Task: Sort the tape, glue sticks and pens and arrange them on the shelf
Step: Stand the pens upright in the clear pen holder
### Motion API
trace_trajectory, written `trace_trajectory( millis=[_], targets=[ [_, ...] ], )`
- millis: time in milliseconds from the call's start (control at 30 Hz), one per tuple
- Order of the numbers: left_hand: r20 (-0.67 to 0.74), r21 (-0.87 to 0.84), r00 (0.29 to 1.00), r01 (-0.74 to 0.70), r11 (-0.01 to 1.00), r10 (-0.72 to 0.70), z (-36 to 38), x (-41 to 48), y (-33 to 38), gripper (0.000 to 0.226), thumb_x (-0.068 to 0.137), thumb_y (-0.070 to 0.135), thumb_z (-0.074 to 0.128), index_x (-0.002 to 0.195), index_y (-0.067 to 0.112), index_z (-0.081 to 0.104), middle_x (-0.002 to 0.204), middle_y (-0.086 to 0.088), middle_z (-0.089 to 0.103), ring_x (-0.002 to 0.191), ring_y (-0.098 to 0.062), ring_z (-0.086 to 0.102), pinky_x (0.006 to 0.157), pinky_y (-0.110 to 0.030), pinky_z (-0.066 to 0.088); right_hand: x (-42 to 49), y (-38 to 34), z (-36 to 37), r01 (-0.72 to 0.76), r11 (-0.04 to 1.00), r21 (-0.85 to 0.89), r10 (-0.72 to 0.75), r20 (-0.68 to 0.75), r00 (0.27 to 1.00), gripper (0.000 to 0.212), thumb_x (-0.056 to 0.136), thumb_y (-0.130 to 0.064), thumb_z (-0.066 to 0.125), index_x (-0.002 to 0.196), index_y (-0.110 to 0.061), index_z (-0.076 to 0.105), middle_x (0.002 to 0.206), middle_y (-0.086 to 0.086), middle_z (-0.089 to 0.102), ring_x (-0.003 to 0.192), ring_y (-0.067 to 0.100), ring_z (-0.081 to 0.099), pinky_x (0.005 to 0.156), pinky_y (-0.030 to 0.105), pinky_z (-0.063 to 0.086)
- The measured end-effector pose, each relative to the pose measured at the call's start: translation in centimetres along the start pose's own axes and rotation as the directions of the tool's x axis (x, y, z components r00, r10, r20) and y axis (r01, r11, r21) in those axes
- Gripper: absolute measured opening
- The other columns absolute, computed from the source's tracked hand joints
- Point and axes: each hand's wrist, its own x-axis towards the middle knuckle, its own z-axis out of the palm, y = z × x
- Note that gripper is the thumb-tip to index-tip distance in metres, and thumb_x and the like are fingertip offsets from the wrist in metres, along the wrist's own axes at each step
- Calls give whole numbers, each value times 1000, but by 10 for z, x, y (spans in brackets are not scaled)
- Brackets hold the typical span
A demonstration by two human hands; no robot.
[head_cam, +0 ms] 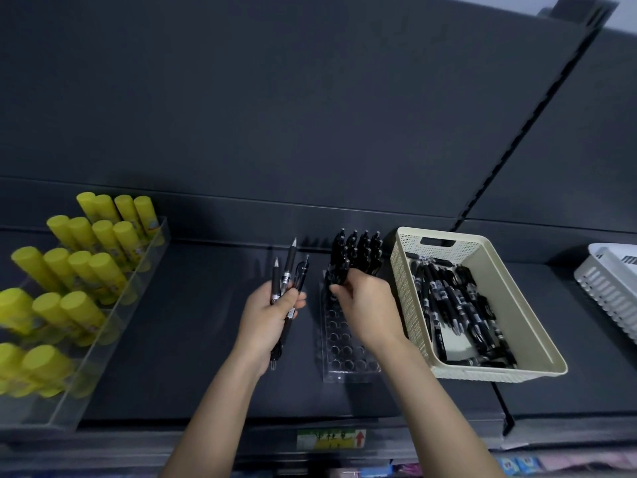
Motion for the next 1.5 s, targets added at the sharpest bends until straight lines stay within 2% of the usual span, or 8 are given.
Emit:
trace_trajectory(
  millis=[433, 700, 833, 933, 1067, 1233, 1333, 1500],
  targets=[
    [42, -73, 999, -17, 997, 20, 3, -2, 5, 6, 93, 12, 59, 96, 12, 64, 87, -3, 75, 74, -9, 70, 56, -14, 48, -9, 8, 4, -78, 989, 124, 83, -32, 996, 15, 89, -30, 63, 93, -16, 68, 80, 1, 70, 71, 16, 63, 65, 29, 51],
    [116, -111, 993, 14, 994, -1, 4, -5, 4, 9, 92, 10, 59, 98, 16, 64, 82, -1, 74, 74, -9, 69, 64, -17, 53, -11, 3, -3, -64, 991, 115, 69, -37, 997, 9, 88, -24, 64, 84, -18, 68, 70, -3, 67, 63, 12, 60, 60, 26, 48],
    [250, -56, 967, -40, 998, 53, 4, -7, 6, 12, 90, 10, 62, 99, 16, 68, 87, -3, 74, 78, -9, 68, 68, -19, 53, -14, -8, -14, -158, 772, 616, 100, 128, 987, 15, 82, -15, 71, 68, -17, 66, 61, -3, 66, 55, 5, 59, 54, 18, 48],
    [313, -10, 946, -81, 997, 80, 8, -10, 6, 14, 90, 10, 63, 98, 17, 71, 88, -3, 74, 79, -10, 68, 71, -20, 54, -15, -10, -18, -172, 663, 729, 93, 147, 985, 23, 82, -9, 71, 64, -2, 59, 62, 10, 65, 57, 13, 61, 55, 24, 50],
    [162, 23, 986, -52, 998, 47, 7, -6, 3, 14, 91, 12, 62, 98, 19, 71, 80, 3, 73, 75, -7, 69, 68, -16, 52, -13, -3, -23, -163, 548, 821, 258, 19, 966, 32, 86, -9, 66, 73, 12, 46, 71, 24, 57, 65, 23, 59, 62, 35, 52],
    [40, -15, 997, 60, 998, -60, 8, -4, -2, 15, 96, 14, 56, 100, 18, 70, 67, 6, 54, 56, -4, 49, 50, -18, 41, -4, 11, -32, -70, 851, 520, 243, -272, 931, 23, 88, -22, 64, 70, -9, 56, 64, 5, 62, 59, 8, 52, 56, 18, 43],
    [53, -33, 997, 63, 998, -61, 13, -6, -1, 15, 96, 15, 55, 101, 17, 69, 68, 4, 54, 54, -5, 47, 48, -18, 37, -2, 11, -25, -39, 907, 419, 173, -286, 943, 22, 87, -21, 66, 69, -24, 53, 62, -13, 58, 59, -3, 54, 56, 7, 39],
    [36, -77, 998, 59, 995, -57, 11, -8, 0, 14, 97, 17, 54, 102, 15, 67, 72, 1, 67, 62, -6, 61, 57, -18, 49, 1, 12, -13, -18, 974, 227, 69, -219, 973, 18, 87, -23, 65, 76, -11, 58, 66, 1, 63, 62, 19, 57, 59, 30, 44]
  ],
)
